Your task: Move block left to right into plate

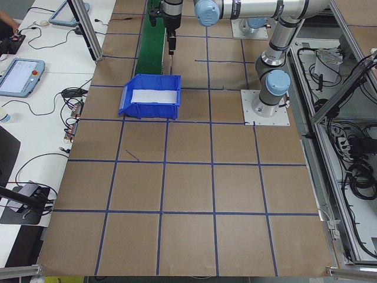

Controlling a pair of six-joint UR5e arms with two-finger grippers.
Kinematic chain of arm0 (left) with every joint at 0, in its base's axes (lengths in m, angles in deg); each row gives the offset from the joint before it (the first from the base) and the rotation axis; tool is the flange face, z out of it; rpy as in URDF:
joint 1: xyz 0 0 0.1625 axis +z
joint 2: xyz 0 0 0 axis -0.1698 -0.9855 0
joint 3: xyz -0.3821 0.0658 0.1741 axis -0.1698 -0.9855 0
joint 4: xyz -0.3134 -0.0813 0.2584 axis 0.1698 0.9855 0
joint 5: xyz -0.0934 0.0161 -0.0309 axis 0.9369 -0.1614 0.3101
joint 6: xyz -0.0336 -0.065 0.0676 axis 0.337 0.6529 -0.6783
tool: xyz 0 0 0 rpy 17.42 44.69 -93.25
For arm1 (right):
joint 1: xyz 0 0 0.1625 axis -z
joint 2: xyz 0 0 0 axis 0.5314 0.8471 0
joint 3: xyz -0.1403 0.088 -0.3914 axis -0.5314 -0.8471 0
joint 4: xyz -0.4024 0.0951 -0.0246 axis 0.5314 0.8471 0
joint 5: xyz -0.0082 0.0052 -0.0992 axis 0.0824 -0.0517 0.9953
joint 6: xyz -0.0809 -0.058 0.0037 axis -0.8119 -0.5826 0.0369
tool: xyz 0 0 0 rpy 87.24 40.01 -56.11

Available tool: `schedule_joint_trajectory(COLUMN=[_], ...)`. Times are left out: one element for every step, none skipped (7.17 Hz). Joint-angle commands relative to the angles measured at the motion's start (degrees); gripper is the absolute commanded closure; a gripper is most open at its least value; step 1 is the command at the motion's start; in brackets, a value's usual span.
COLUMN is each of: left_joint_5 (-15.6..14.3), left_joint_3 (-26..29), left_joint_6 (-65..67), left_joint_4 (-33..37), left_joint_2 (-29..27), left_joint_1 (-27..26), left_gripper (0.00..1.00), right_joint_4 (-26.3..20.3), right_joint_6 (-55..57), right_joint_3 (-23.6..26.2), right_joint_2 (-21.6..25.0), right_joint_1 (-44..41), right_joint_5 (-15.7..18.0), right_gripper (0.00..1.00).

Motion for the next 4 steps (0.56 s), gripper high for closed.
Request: schedule_joint_trajectory(left_joint_5=[-0.02, -0.02, -0.02, -0.02], left_joint_3=[0.0, 0.0, 0.0, 0.0], left_joint_6=[0.0, 0.0, 0.0, 0.0], left_joint_4=[0.0, 0.0, 0.0, 0.0], left_joint_2=[0.03, 0.03, 0.03, 0.03], left_joint_1=[0.0, 0.0, 0.0, 0.0], left_gripper=[0.0, 0.0, 0.0, 0.0], right_joint_4=[-0.4, -0.58, -0.84, -0.84], right_joint_6=[0.18, 0.18, 0.18, 0.18], right_joint_3=[0.02, 0.1, 0.1, 0.1], right_joint_2=[0.22, 0.48, 0.57, 0.65], right_joint_1=[-0.04, -0.13, 0.05, -0.04], right_joint_5=[-0.66, -0.4, 0.03, -0.14], right_gripper=[0.0, 0.0, 0.0, 0.0])
